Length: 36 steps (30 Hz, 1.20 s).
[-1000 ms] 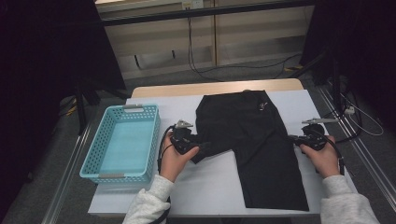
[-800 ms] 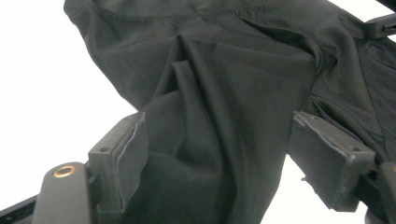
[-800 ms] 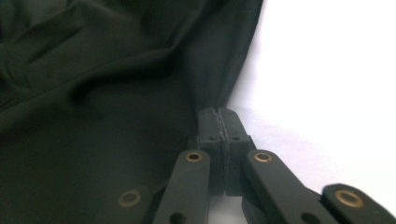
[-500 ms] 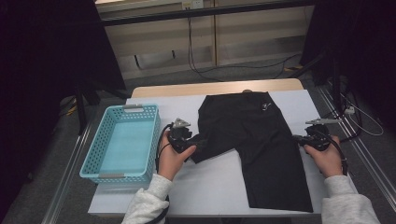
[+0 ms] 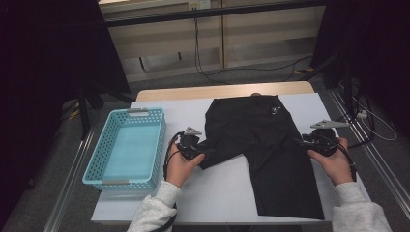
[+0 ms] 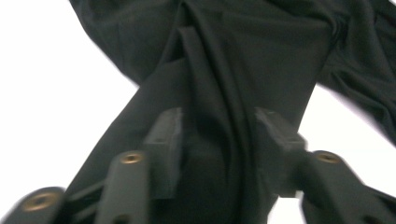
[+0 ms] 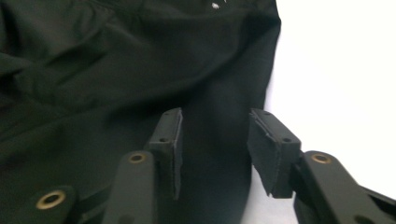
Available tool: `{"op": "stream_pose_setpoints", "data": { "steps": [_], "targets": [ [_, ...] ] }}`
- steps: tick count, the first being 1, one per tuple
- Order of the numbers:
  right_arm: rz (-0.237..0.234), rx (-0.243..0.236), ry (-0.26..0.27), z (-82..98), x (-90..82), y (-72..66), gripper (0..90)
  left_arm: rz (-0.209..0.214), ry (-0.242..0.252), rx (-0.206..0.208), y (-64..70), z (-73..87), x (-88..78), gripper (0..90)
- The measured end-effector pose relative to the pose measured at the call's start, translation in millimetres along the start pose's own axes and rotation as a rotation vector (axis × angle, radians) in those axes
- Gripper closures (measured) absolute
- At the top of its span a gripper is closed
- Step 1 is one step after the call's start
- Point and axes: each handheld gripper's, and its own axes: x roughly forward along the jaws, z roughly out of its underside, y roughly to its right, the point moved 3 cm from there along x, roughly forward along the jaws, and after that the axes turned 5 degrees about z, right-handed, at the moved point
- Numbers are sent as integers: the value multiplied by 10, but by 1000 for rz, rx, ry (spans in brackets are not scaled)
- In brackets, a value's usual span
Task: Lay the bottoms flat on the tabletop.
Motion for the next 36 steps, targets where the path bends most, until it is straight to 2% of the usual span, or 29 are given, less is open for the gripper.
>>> {"op": "stream_pose_setpoints", "data": {
  "steps": [2,5,8,10,16,19,20,21,22,30,34,36],
  "targets": [
    [-8,-3,5,-21,-7,-26,529,13,2,-24,14,4,-1,659],
    [-19,-7,10,-42,-6,-69,514,30,4,-38,47,2,-10,765],
    [-28,-18,16,-68,-11,-125,502,47,16,-39,78,-13,-42,851],
    [-43,-22,25,-86,-12,-158,493,54,25,-38,92,-29,-64,870],
    [-73,-28,27,-117,-10,-211,477,85,51,-31,168,-68,-103,888],
    [-86,-29,34,-133,-15,-235,465,115,35,-31,252,-53,-54,885],
    [-93,-30,35,-138,-17,-253,455,96,32,-26,280,-46,-35,885],
    [-98,-30,35,-141,-17,-265,453,118,8,-11,309,-36,-18,885],
    [-107,-36,36,-143,-15,-286,452,125,3,-8,329,-29,-4,885],
    [-149,-71,30,-183,38,-468,437,152,-73,34,504,86,175,868],
    [-180,-99,29,-230,83,-607,421,158,-88,37,520,135,198,844],
    [-188,-117,29,-247,112,-658,413,162,-86,34,510,153,194,788]
  ]
}}
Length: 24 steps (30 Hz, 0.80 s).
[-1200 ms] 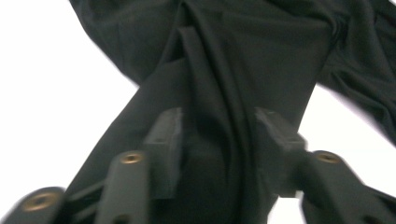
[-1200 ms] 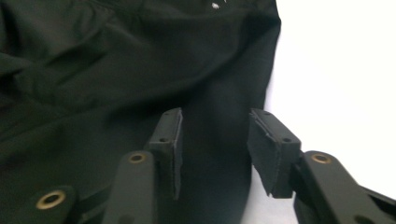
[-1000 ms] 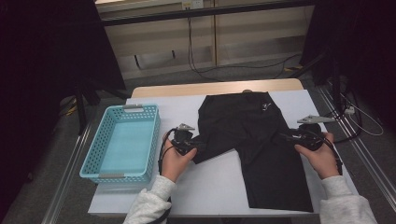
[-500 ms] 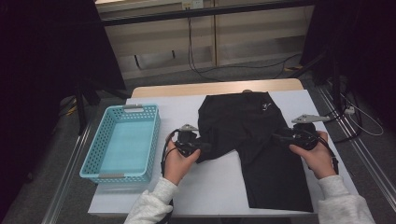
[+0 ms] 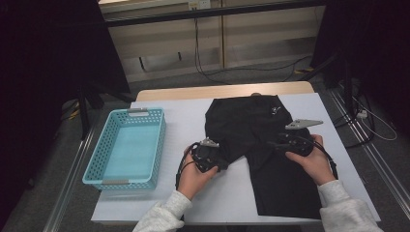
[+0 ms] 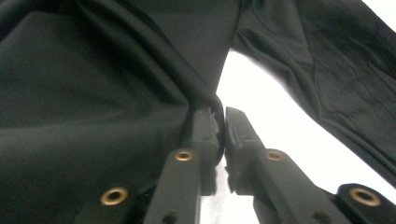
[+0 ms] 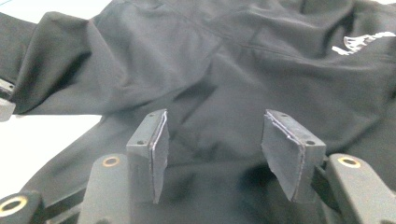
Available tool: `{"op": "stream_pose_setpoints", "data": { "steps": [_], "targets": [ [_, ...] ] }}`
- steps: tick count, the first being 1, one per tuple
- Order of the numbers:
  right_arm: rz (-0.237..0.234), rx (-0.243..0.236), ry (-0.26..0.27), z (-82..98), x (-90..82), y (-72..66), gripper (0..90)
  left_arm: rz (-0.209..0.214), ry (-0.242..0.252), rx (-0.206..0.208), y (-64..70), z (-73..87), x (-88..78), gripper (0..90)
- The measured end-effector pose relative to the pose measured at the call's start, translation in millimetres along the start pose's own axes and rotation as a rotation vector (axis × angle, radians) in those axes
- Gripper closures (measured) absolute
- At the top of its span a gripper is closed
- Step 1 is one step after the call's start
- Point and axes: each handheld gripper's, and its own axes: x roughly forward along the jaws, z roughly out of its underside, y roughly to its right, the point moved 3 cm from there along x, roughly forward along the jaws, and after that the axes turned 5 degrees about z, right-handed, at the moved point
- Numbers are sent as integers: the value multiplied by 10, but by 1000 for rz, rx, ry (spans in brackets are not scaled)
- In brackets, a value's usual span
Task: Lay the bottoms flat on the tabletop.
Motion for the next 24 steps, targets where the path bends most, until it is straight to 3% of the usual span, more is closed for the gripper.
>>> {"op": "stream_pose_setpoints", "data": {
  "steps": [3,6,10,14,19,21,24],
  "targets": [
    [-6,-9,-10,-7,52,-10,398,-37,35,16,-50,-19,-77,570],
    [-1,2,-14,-15,77,15,366,-92,101,7,-121,-73,-245,417],
    [-1,14,-6,-40,86,31,351,-153,177,-16,-240,-122,-469,357],
    [-4,2,-12,-47,103,6,342,-193,174,-28,-378,-84,-564,363],
    [-5,-5,-11,-53,85,-20,340,-171,114,-8,-437,-9,-447,407],
    [-7,-6,-11,-53,79,-29,338,-153,97,-11,-432,15,-366,455],
    [-8,-7,-18,-46,71,-41,333,-135,52,-11,-415,42,-297,619]
  ]
}}
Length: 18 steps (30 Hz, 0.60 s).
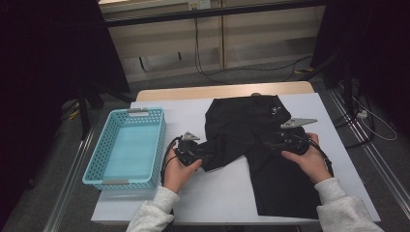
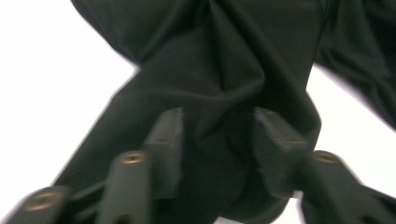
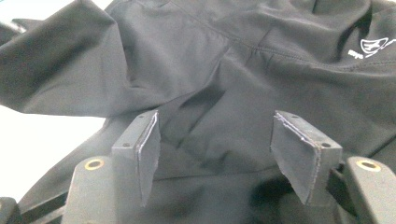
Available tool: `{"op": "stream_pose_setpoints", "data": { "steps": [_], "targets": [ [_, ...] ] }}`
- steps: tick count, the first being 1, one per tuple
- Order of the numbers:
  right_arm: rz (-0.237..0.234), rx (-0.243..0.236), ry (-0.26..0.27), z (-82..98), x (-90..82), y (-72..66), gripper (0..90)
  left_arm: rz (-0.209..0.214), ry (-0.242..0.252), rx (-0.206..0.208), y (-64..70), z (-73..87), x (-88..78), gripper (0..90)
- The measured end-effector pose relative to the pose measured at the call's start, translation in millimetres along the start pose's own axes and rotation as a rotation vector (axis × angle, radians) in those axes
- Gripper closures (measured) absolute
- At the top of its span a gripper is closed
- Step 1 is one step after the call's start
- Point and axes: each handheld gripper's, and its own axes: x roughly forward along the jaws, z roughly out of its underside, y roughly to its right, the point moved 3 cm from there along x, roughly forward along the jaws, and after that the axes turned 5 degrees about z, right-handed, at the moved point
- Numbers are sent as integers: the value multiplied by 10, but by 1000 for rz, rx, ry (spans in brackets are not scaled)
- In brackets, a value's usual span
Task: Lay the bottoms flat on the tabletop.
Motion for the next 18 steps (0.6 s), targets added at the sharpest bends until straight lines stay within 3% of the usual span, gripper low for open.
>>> {"op": "stream_pose_setpoints", "data": {
  "steps": [4,5,7,11,18],
  "targets": [
    [-2,0,-1,8,-11,-9,332,23,-34,-13,35,1,19,795],
    [-3,2,-1,10,-11,-12,332,38,-40,-37,47,-1,15,830],
    [-5,-2,-3,15,-9,-19,332,34,-31,-43,50,-15,-17,886],
    [-6,-6,1,9,-16,-25,332,62,22,-79,84,-110,-193,900],
    [-19,-33,-5,-16,12,-114,326,77,114,-96,116,-239,-493,900]
  ]
}}
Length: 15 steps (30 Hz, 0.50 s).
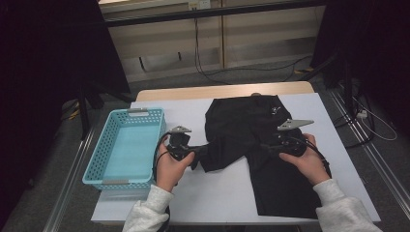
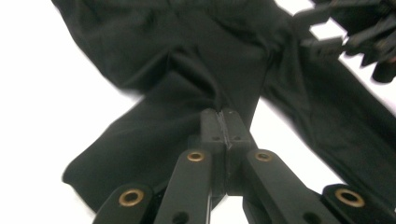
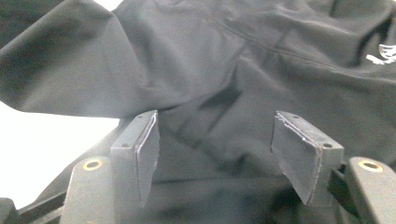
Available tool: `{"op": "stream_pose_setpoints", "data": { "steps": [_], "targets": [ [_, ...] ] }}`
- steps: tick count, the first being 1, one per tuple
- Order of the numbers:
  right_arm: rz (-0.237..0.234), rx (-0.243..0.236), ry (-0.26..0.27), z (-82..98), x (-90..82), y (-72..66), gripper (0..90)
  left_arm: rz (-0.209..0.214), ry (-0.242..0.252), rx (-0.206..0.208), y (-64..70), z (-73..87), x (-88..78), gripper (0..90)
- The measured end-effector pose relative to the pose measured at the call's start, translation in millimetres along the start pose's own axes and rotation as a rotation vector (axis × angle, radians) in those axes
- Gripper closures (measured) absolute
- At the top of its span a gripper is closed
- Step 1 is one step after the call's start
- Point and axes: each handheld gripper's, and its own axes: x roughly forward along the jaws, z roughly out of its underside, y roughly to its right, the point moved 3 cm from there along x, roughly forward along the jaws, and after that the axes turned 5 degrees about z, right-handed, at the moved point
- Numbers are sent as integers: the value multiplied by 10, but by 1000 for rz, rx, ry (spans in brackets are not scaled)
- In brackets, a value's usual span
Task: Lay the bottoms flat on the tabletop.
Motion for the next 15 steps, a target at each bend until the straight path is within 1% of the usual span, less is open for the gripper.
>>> {"op": "stream_pose_setpoints", "data": {
  "steps": [2,3,4,6,7,8,9,10,13,15],
  "targets": [
    [-12,-12,0,-12,18,-49,326,-8,16,-1,-24,-14,-50,900],
    [-23,-13,0,-19,30,-84,326,-10,34,-13,-36,-17,-64,900],
    [-35,-19,-2,-26,48,-132,332,-10,39,-15,-47,-17,-71,900],
    [-45,-35,-5,-37,79,-204,346,-6,49,-20,-80,-19,-84,900],
    [-54,-43,-7,-43,98,-248,352,-16,60,-22,-97,-23,-86,900],
    [-66,-53,-9,-53,123,-306,363,-17,61,-20,-109,-26,-91,900],
    [-74,-61,-9,-61,136,-343,375,-22,73,-27,-127,-38,-102,900],
    [-83,-75,-6,-80,156,-402,388,-25,78,-27,-143,-43,-112,900],
    [-99,-99,4,-115,210,-520,403,-41,81,-37,-191,-54,-148,900],
    [-128,-105,-6,-126,269,-618,407,-54,85,-46,-222,-52,-170,900]
  ]
}}
